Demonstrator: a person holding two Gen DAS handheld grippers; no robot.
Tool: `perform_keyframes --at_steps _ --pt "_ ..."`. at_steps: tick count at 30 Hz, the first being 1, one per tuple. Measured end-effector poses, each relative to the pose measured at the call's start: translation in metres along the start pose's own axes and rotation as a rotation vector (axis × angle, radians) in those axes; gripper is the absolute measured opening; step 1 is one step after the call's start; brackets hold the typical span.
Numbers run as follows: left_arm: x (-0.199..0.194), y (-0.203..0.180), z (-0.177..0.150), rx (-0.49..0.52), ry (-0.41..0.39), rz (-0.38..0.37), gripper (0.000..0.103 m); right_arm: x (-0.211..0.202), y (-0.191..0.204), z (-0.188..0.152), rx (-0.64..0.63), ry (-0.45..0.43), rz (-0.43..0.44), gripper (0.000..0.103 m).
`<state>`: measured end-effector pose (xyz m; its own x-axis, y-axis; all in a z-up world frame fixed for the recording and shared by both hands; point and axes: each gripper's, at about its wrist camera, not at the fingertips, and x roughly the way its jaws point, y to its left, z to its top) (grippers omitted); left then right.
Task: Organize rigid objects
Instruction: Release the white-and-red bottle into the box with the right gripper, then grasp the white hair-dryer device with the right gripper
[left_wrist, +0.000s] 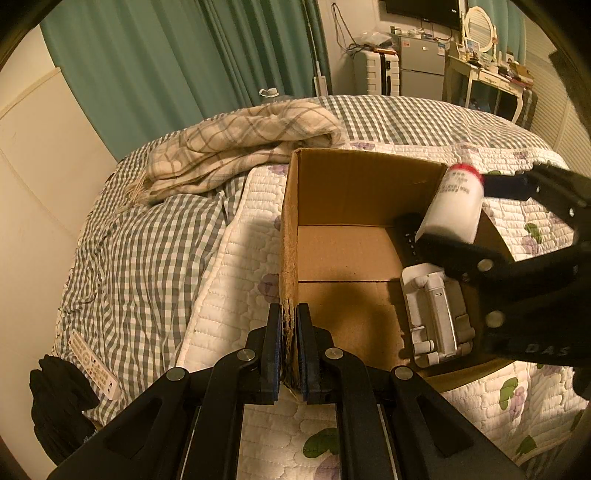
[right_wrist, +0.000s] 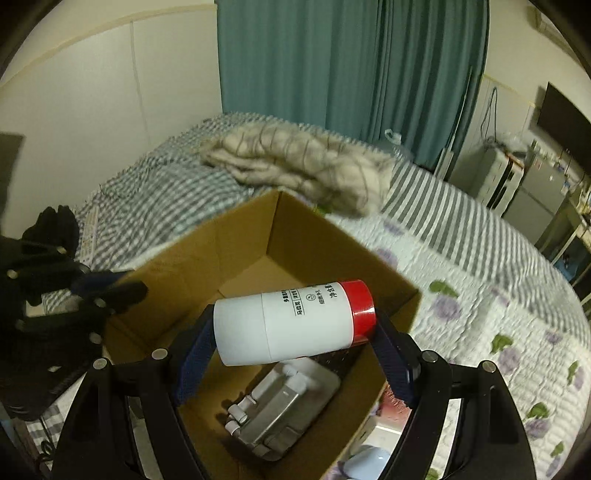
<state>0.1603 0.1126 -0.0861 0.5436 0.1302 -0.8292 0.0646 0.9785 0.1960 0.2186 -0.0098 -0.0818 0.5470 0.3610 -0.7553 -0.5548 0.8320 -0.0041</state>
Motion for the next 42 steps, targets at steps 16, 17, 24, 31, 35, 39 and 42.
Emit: perform_keyframes --at_steps 16,17,24,31,35,39,42 --pt "0.002 -0.001 -0.001 -0.011 0.009 0.003 0.007 -0.09 -0.032 0.002 0.083 -0.173 -0.113 0.103" --pt "0.002 -0.001 0.0 -0.011 0.009 0.004 0.007 -0.097 -0.035 0.0 0.084 -0.176 -0.128 0.103" --pt "0.001 -0.001 0.001 -0.013 0.01 0.006 0.007 -0.142 -0.066 -0.027 0.133 -0.194 -0.264 0.103" --pt "0.001 -0.002 0.0 -0.007 0.007 0.008 0.007 -0.129 -0.093 -0.079 0.217 -0.109 -0.358 0.103" --pt "0.001 -0.002 0.0 -0.008 0.008 0.01 0.007 -0.103 -0.107 -0.12 0.283 -0.013 -0.371 0.103" --pt "0.0 -0.003 -0.001 0.0 0.006 0.018 0.007 -0.08 -0.114 -0.153 0.368 0.063 -0.319 0.103" --pt "0.001 -0.004 -0.002 0.002 0.007 0.021 0.007 -0.067 -0.107 -0.166 0.329 0.086 -0.296 0.103"
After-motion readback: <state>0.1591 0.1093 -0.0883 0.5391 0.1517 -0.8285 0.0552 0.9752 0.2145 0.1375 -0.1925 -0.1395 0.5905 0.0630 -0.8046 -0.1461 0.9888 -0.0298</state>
